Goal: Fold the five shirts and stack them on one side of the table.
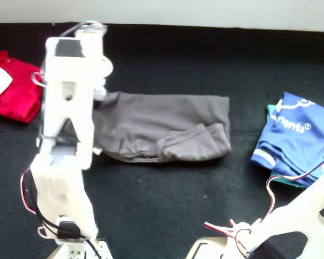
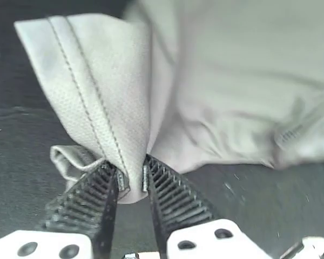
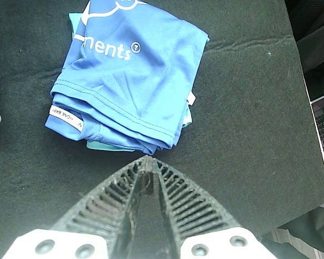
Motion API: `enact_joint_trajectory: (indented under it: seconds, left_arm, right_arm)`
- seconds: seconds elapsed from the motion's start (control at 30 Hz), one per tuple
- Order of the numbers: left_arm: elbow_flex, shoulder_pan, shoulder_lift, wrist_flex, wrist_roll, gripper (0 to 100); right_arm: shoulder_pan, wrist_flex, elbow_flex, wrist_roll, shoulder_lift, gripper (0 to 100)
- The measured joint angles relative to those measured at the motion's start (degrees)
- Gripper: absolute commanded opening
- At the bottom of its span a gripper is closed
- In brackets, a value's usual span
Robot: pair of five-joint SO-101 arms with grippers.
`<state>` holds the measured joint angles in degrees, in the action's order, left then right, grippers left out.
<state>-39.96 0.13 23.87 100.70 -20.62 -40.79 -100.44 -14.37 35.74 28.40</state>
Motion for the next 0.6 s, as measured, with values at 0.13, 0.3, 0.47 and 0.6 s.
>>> enact_joint_trajectory:
  seconds: [0.13, 0.3, 0.47, 0.6]
  left_arm:
    - [3.69, 8.53, -5.45, 0.0, 0.62, 1]
    - [3.87, 18.73, -6.59, 0.0, 6.86, 1]
    - [3.87, 28.84, -6.59, -1.67, 10.37, 1]
    - [1.67, 33.05, -3.69, -4.4, 12.75, 1]
  right_arm:
    - [0.0, 0.0, 0.0, 0.0, 0.0, 0.9]
    - [0.0, 0.0, 0.0, 0.0, 0.0, 0.9]
    - [0.0, 0.0, 0.44, 0.0, 0.0, 0.9]
    - [0.0, 0.0, 3.52, 0.0, 0.09, 0.9]
